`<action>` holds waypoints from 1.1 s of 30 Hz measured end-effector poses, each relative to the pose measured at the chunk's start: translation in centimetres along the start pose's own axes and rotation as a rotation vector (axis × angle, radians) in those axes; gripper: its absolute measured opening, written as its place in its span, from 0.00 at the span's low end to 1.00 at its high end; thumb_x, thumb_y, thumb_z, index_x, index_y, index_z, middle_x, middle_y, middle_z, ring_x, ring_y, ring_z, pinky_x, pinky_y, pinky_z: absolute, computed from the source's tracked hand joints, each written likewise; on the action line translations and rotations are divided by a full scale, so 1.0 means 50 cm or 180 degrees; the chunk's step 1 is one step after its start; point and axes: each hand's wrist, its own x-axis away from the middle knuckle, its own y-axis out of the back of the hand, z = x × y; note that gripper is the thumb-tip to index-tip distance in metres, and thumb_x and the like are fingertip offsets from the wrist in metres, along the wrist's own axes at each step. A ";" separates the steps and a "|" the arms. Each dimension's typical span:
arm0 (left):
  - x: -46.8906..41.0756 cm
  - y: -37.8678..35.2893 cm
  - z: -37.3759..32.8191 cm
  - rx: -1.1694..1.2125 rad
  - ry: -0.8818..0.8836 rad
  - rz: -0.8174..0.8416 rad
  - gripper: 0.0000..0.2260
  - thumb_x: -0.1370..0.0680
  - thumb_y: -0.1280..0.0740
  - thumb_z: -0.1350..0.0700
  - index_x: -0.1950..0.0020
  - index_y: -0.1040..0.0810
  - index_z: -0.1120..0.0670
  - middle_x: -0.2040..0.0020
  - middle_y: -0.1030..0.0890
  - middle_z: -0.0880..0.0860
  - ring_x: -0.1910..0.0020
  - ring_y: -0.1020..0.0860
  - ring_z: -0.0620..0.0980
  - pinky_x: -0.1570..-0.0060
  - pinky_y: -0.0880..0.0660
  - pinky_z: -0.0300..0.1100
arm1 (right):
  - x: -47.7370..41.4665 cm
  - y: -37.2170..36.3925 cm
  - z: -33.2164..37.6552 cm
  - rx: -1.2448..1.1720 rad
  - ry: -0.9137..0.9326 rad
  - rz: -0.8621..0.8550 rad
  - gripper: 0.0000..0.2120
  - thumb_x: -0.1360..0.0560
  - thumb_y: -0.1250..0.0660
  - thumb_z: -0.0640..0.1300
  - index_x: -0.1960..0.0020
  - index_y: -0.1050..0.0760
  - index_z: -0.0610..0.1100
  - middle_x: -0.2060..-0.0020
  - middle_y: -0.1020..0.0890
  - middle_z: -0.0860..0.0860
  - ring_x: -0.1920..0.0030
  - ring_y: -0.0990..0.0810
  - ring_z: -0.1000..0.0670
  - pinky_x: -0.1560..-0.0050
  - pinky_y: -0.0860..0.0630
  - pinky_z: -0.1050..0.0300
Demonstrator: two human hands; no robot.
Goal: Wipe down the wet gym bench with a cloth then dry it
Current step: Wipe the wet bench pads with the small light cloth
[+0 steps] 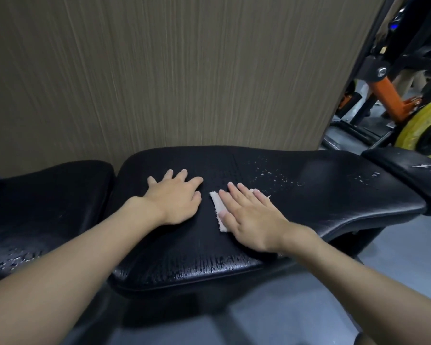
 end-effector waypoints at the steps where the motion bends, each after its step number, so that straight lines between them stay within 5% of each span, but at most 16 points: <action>1: 0.000 -0.002 -0.001 -0.0033 0.0011 0.0005 0.24 0.18 0.53 0.42 0.22 0.46 0.43 0.20 0.48 0.55 0.22 0.49 0.62 0.31 0.46 0.70 | -0.027 0.006 -0.010 -0.0029 -0.0047 0.0005 0.28 0.16 0.59 0.57 0.19 0.58 0.50 0.19 0.57 0.50 0.21 0.62 0.51 0.22 0.62 0.48; 12: -0.011 -0.040 -0.007 -0.0190 0.0098 -0.0067 0.25 0.19 0.59 0.40 0.22 0.61 0.39 0.19 0.59 0.54 0.21 0.60 0.61 0.29 0.56 0.70 | -0.369 0.067 -0.103 -0.0160 -0.0540 -0.0006 0.29 0.18 0.60 0.57 0.19 0.54 0.50 0.19 0.53 0.48 0.20 0.57 0.48 0.22 0.60 0.45; 18: -0.015 -0.036 -0.008 -0.0196 0.0157 0.0001 0.25 0.19 0.60 0.40 0.22 0.63 0.37 0.19 0.60 0.53 0.21 0.61 0.60 0.29 0.57 0.70 | -0.400 0.088 -0.107 -0.0277 -0.0628 0.0086 0.28 0.17 0.59 0.58 0.19 0.52 0.50 0.19 0.49 0.49 0.20 0.54 0.47 0.22 0.58 0.44; 27: -0.012 -0.031 -0.012 -0.0107 0.0225 0.0033 0.25 0.19 0.60 0.40 0.22 0.61 0.37 0.19 0.59 0.53 0.21 0.59 0.60 0.29 0.57 0.70 | -0.140 0.014 -0.051 -0.0022 -0.0003 -0.0091 0.28 0.17 0.60 0.56 0.19 0.56 0.50 0.19 0.55 0.48 0.20 0.59 0.48 0.22 0.59 0.45; 33: -0.006 -0.021 -0.016 -0.0153 0.0231 0.0129 0.25 0.19 0.59 0.40 0.22 0.60 0.37 0.19 0.57 0.54 0.21 0.57 0.61 0.29 0.54 0.70 | 0.093 -0.019 -0.006 0.0233 0.0316 -0.0278 0.38 0.25 0.72 0.60 0.19 0.55 0.48 0.19 0.52 0.47 0.20 0.57 0.47 0.22 0.58 0.46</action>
